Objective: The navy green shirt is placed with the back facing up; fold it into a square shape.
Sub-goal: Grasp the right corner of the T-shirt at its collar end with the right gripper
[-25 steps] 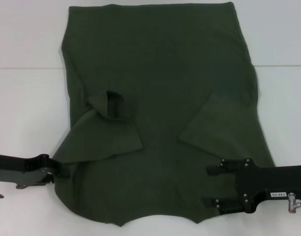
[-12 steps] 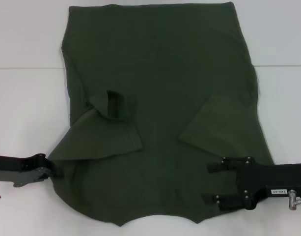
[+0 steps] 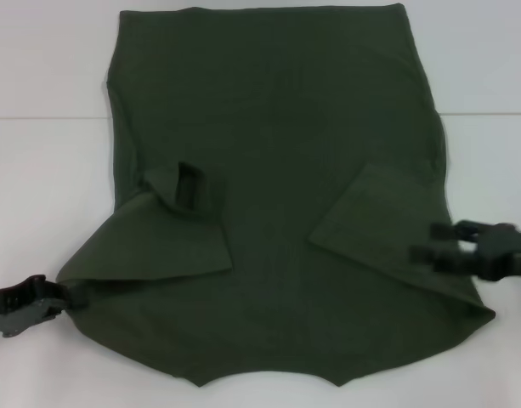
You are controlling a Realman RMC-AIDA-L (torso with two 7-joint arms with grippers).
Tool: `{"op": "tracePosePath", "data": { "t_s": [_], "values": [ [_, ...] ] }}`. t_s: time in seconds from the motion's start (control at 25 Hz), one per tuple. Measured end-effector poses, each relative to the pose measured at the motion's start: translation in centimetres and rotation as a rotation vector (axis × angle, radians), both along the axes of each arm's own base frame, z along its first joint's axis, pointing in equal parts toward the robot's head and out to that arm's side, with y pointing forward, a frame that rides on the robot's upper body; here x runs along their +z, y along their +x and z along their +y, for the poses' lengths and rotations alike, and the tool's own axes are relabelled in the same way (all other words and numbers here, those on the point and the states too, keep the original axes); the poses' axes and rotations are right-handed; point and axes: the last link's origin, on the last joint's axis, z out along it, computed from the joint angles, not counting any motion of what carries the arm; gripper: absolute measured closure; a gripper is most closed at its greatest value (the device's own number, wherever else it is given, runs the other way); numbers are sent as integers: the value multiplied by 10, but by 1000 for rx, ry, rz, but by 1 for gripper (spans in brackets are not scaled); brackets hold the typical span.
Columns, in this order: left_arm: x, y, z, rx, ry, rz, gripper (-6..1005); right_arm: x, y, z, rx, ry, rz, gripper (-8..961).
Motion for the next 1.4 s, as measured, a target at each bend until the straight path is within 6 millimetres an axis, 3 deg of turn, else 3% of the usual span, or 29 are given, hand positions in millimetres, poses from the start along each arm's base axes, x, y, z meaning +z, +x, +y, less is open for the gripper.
{"op": "tracePosePath", "data": {
  "t_s": [0.2,0.44,0.72,0.88,1.24,1.4],
  "values": [
    [-2,-1,-11,-23,52,-52,970,32,15,2,-258,-27,62,100],
    [-3,0,-14,-67,71,-56,970,63,31,-5,-582,-216,23,100],
    [-2,4,-12,-112,68,-48,970,89,26,0,-733,-344,-98,99],
    [-1,5,-10,-124,65,-42,970,81,19,11,-752,-372,-213,99],
    [0,6,-8,-137,58,-32,970,38,6,24,-721,-403,-289,100],
    [0,7,-7,-143,57,-31,970,33,6,26,-729,-395,-302,101]
  ]
}}
